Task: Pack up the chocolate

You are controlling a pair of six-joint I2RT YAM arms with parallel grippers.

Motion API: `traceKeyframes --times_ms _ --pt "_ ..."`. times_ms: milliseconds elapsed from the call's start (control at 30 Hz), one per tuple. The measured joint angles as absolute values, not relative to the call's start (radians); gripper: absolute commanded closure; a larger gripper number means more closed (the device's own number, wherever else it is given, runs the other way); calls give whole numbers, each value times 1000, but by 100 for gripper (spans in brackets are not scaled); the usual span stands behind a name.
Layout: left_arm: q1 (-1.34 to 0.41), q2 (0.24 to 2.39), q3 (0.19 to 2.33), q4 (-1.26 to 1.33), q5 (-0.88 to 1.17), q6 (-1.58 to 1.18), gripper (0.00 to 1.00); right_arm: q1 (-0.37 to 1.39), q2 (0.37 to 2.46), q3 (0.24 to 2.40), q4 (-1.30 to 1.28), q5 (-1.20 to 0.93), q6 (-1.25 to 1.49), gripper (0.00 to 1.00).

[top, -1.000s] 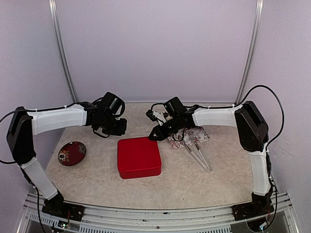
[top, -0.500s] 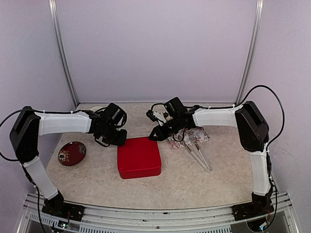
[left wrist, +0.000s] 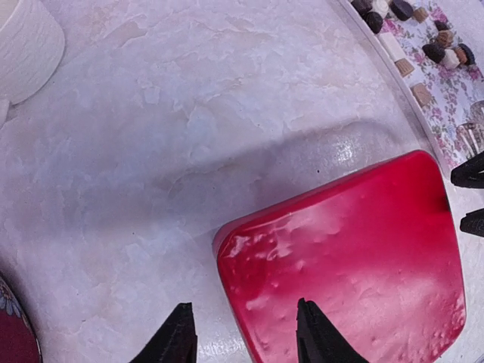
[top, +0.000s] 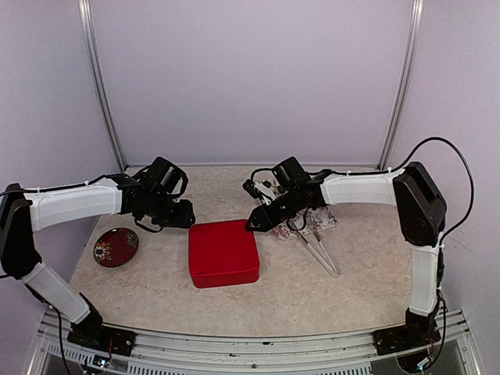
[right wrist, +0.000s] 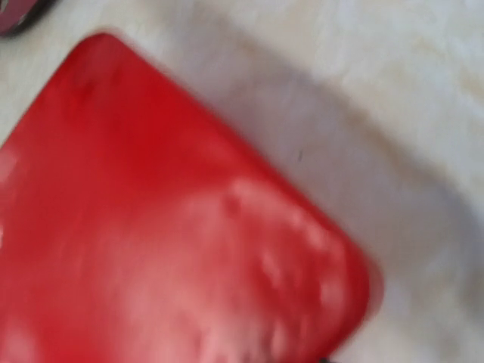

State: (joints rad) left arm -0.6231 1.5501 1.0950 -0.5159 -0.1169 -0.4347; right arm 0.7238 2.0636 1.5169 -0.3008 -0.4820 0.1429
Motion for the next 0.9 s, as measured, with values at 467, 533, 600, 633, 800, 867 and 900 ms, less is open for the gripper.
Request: traceKeyframes --times_ms 467,533,600,633,800,867,900 --pt "-602 1454 826 -393 50 -471 41 718 1876 1266 -310 -539 192 42" --pt "-602 1470 822 -353 83 -471 41 718 1877 1237 -305 -555 205 42" --pt "-603 1487 822 -311 111 -470 41 717 1877 1209 -282 -576 216 42" --pt "-606 1496 822 -290 124 -469 42 717 1877 1196 -271 -587 225 42" --pt "-627 1562 849 -242 147 -464 43 717 1871 1137 -237 -616 250 42" --pt "-641 1584 867 -226 149 -463 43 717 1861 1116 -233 -623 257 42" --pt "-649 1594 874 -219 149 -463 43 717 1855 1109 -232 -626 258 42"
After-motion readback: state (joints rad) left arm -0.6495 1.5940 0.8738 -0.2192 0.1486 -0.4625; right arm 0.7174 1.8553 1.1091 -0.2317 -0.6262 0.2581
